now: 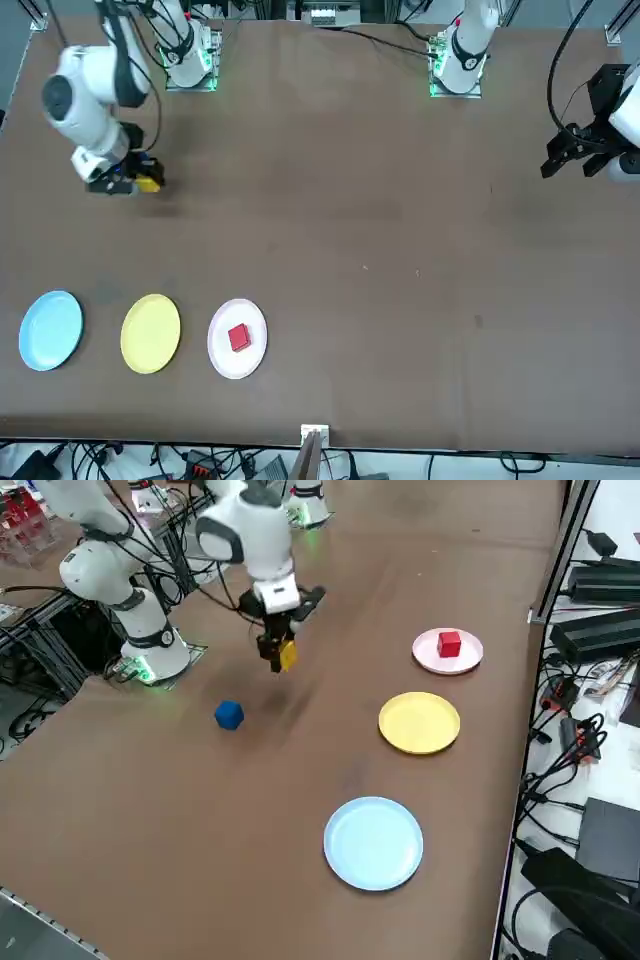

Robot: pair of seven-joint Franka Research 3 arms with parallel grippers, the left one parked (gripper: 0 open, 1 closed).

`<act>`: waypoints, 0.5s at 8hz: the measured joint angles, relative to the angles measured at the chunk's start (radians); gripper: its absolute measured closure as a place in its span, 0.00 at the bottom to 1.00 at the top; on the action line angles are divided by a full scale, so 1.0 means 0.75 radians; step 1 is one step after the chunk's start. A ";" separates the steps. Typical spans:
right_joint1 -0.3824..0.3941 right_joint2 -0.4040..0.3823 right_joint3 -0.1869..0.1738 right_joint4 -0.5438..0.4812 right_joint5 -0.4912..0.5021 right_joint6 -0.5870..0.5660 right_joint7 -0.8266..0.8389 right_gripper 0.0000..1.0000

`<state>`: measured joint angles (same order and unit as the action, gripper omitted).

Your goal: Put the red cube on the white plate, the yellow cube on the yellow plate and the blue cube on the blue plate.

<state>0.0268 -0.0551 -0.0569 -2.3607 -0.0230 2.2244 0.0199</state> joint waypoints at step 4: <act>-0.005 0.565 0.000 0.862 0.001 -0.300 0.000 0.31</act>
<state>0.0228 0.3686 -0.0571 -1.7139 -0.0223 1.9993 0.0200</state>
